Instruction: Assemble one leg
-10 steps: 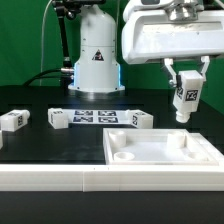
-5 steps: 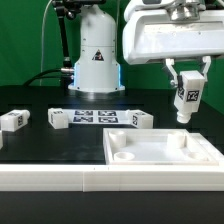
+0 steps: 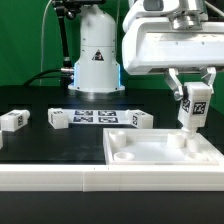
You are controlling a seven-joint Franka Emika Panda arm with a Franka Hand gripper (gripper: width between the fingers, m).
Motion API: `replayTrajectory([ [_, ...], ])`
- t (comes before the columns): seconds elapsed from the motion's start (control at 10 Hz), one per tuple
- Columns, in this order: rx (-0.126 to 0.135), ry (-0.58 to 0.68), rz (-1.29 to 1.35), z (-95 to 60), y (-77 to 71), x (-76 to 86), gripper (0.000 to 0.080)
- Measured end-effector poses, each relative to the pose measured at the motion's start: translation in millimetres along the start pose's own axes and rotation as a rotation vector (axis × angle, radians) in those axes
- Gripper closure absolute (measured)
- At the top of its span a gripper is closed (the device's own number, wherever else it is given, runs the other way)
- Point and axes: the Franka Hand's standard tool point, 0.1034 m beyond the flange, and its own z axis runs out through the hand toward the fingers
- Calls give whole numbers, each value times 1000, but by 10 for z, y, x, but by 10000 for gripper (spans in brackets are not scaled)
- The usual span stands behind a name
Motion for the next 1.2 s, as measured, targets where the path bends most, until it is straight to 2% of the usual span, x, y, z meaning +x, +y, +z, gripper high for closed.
replayTrajectory([
  [0.3,0,-1,1,13,0,-4,506],
  [0.8,9,-6,12,296,13,103,506],
  [1.2,9,-13,14,411,3,12,506],
])
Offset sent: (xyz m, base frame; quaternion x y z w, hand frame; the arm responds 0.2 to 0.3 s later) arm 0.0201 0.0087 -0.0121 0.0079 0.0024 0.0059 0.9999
